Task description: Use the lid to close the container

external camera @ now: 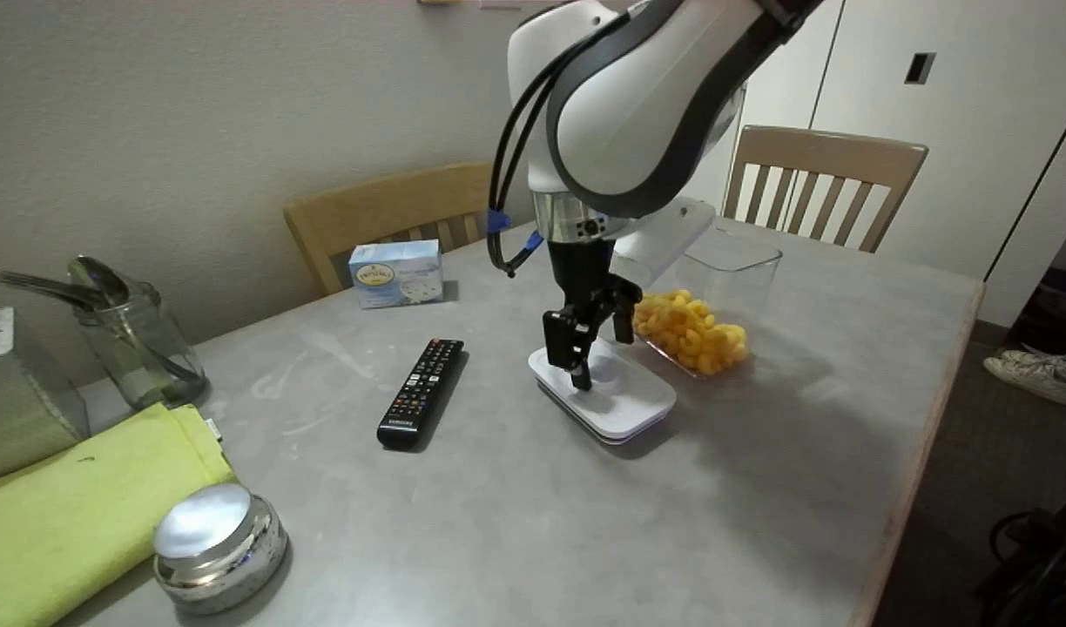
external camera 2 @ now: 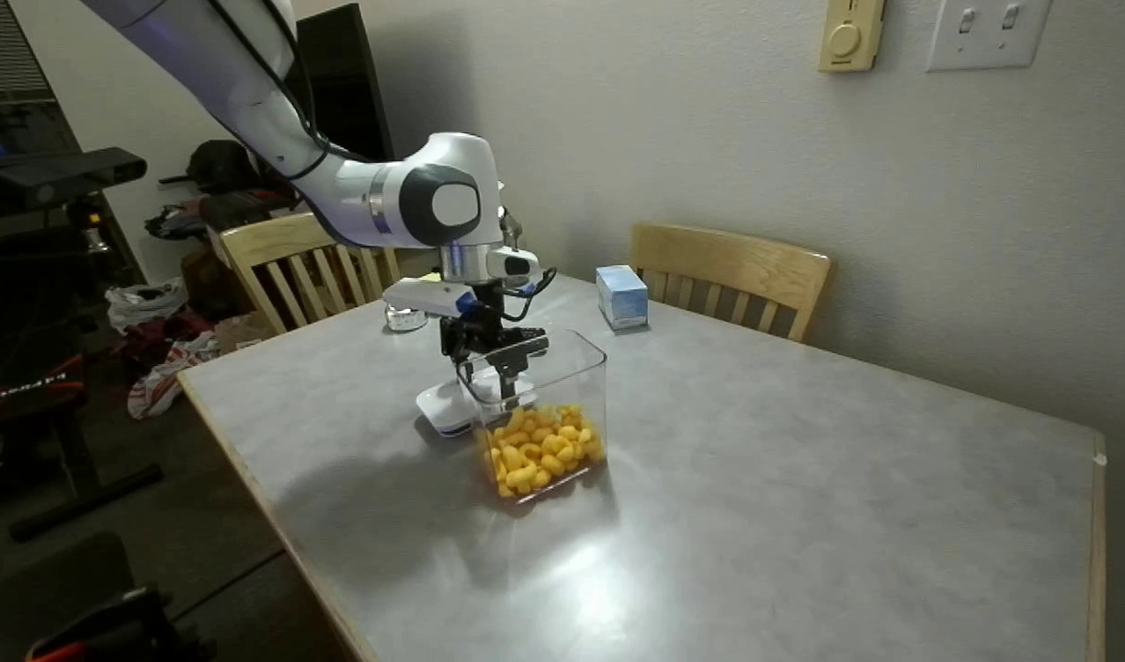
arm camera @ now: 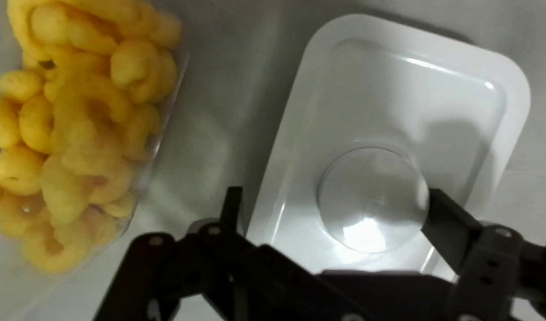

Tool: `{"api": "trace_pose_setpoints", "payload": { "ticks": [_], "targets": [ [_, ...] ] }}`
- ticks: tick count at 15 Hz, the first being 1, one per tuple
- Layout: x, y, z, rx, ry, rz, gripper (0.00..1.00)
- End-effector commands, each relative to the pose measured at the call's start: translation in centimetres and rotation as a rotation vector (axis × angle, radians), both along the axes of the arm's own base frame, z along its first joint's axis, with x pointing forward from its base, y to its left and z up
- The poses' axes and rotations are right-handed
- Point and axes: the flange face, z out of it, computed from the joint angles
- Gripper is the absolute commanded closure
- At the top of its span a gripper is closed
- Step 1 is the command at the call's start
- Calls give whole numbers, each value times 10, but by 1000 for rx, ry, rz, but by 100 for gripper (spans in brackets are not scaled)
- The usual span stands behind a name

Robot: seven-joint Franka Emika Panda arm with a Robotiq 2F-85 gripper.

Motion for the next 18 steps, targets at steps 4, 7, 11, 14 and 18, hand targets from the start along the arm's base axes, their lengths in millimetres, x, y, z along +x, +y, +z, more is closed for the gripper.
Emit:
{"api": "trace_pose_setpoints", "payload": {
  "ticks": [4, 7, 11, 14, 18],
  "targets": [
    [3, 3, 0, 41, 0, -54, 0],
    [0, 7, 0, 76, 11, -101, 0],
    [0, 8, -1, 101, 14, -136, 18],
    [0, 7, 0, 105, 14, -152, 43],
    [0, 8, 3, 96, 11, -189, 54]
  ]
}}
